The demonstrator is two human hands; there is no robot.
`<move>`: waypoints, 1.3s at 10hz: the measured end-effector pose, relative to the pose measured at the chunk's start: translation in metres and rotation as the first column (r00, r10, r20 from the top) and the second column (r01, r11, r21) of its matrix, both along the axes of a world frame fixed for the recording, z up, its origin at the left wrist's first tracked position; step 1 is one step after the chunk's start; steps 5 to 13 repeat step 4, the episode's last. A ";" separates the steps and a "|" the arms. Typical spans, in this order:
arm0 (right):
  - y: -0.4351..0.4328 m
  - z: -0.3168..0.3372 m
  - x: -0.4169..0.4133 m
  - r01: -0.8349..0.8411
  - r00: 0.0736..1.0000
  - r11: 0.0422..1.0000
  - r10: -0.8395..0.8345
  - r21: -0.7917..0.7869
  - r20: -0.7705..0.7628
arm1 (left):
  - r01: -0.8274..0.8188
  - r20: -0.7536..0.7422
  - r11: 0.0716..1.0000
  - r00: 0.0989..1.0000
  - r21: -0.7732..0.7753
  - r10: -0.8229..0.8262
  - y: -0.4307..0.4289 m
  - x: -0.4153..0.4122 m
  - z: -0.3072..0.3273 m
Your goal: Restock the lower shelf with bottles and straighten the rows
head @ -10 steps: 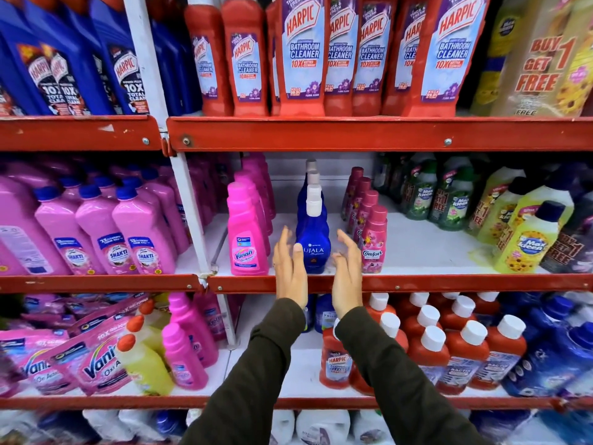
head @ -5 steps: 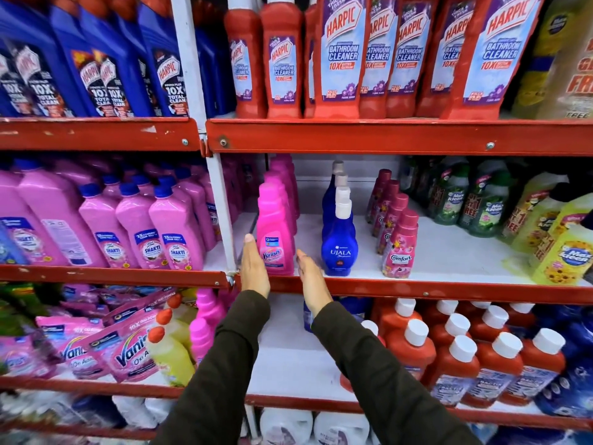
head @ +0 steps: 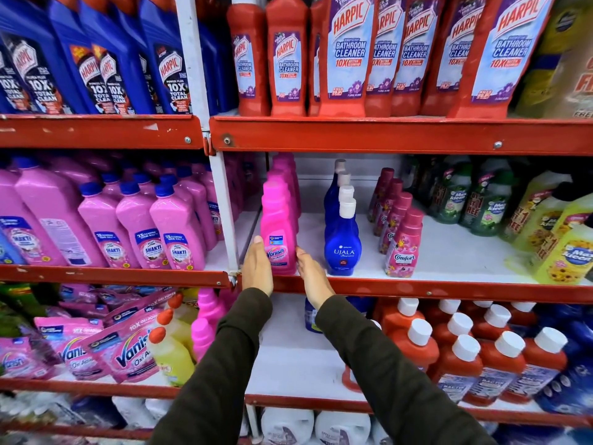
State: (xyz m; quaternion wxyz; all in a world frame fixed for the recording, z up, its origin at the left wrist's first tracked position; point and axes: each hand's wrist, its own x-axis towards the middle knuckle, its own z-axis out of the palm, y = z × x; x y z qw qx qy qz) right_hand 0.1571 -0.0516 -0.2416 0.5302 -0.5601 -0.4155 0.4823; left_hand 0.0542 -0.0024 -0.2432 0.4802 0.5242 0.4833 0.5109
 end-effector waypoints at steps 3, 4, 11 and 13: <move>-0.006 0.000 -0.004 0.026 0.991 0.999 -0.029 0.021 0.134 | -0.004 -0.073 0.999 0.997 0.049 0.007 -0.001 0.002 -0.002; -0.017 0.006 -0.003 0.085 0.986 0.989 -0.100 0.121 0.131 | -0.074 -0.132 0.992 0.987 0.105 0.088 -0.013 0.009 -0.002; -0.017 0.006 -0.003 0.085 0.986 0.989 -0.100 0.121 0.131 | -0.074 -0.132 0.992 0.987 0.105 0.088 -0.013 0.009 -0.002; -0.017 0.006 -0.003 0.085 0.986 0.989 -0.100 0.121 0.131 | -0.074 -0.132 0.992 0.987 0.105 0.088 -0.013 0.009 -0.002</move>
